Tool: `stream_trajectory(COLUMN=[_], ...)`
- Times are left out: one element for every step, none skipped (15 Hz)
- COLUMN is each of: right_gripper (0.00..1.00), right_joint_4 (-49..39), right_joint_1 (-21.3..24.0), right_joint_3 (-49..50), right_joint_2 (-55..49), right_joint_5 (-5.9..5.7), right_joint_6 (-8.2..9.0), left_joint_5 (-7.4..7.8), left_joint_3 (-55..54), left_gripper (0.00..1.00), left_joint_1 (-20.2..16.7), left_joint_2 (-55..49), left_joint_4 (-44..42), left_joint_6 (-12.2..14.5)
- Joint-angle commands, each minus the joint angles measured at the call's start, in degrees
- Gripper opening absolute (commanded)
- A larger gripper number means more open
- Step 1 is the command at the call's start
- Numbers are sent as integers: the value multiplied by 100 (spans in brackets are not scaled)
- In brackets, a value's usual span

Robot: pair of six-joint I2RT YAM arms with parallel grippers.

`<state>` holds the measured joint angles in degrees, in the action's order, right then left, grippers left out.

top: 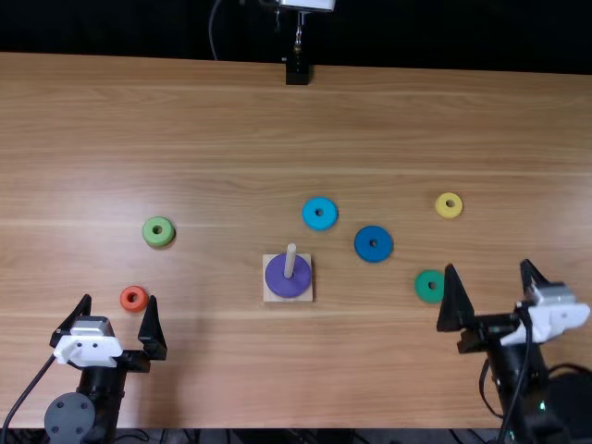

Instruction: Build the Hanoi tower: stack the rings onto the peg from bottom to top in this color order: purple, dark blue, light blue, dark green, light green, yellow, orange.

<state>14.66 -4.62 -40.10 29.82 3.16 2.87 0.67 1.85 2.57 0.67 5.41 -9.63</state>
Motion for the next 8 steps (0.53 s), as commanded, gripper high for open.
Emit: stream_trajectory(right_gripper=[100,100,100,100,100,100,100,100], right_joint_4=[91,70,70,123,302,671,988,1315], right_joint_1=[-276,-478,-601,-680,-707,-724,-724,-724], right_joint_3=[-508,-807,-1176,-1589,-1905,-2143,-2354,-2503], right_joint_2=[604,1025,1430,1887,2397,2862,3258,3592], right_joint_5=[32,-31,-73,-63,-63,-52,-52,-52], right_joint_6=[124,134,124,124,124,134,113,103], left_joint_5=[92,92,92,92,92,92,92,92], left_joint_3=[-185,-185,-185,-185,-185,-185,-185,-185], left_gripper=[100,100,100,100,100,100,100,100], left_joint_1=[-37,-37,-37,-37,-37,-37,-37,-37], left_joint_2=[-67,-67,-67,-67,-67,-67,-67,-67], left_joint_4=[7,7,7,7,7,7,7,7], left_joint_6=[45,45,45,45,45,45,45,45])
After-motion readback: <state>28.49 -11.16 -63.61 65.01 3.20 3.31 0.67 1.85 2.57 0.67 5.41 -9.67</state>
